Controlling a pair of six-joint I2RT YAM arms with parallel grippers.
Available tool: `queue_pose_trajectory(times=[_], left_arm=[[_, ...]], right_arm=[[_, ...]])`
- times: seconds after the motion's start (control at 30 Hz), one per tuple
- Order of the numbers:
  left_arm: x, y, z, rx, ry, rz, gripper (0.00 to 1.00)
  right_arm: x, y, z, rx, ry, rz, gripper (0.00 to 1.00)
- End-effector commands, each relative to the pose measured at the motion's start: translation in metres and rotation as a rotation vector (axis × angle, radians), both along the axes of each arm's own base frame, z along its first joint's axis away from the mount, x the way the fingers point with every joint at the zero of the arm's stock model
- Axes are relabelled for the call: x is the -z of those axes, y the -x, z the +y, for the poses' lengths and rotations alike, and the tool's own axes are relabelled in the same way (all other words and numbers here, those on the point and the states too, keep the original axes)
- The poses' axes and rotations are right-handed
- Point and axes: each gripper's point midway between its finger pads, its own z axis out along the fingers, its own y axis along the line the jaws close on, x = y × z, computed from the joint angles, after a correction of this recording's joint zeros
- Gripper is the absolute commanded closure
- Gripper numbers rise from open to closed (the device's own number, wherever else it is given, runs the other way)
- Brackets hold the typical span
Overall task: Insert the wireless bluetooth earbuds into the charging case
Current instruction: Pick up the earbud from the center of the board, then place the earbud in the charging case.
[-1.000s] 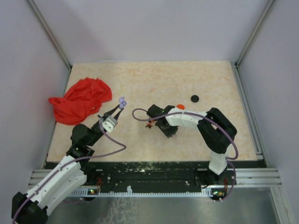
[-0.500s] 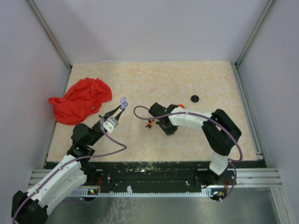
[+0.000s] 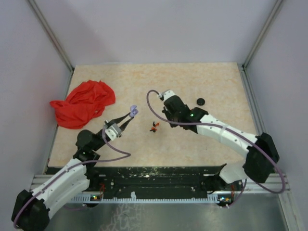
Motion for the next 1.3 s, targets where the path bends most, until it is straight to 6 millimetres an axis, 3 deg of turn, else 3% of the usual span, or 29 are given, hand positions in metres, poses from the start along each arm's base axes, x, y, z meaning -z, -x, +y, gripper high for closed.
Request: queue_pose_trajectory(times=[0.0,0.17,0.33,0.73,1.03,1.27], left_arm=[[-0.019,0.019,-0.009,0.104,0.108,-0.052,1.00],[-0.027,0.029,-0.012,0.161,0.169,-0.087,1.00],[-0.027,0.037,-0.016,0.212,0.181,-0.102,1.00],[-0.026,0.045,-0.021,0.263,0.168,-0.143,1.00],[-0.034,0.052,-0.022,0.299,0.220,-0.144,1.00],[-0.036,0.054,-0.023,0.320,0.239,-0.145,1.00]], right_arm=[[-0.081,-0.020,0.018,0.011,-0.275,-0.247,1.00],[-0.146,-0.011,0.030,-0.055,-0.522,-0.414,1.00],[-0.178,0.001,0.044,-0.091,-0.643,-0.501,1.00],[-0.215,0.035,0.071,-0.137,-0.929,-0.582,1.00],[-0.223,0.066,0.091,-0.199,-1.086,-0.591,1.00],[-0.224,0.070,0.093,-0.178,-1.152,-0.585,1.00]])
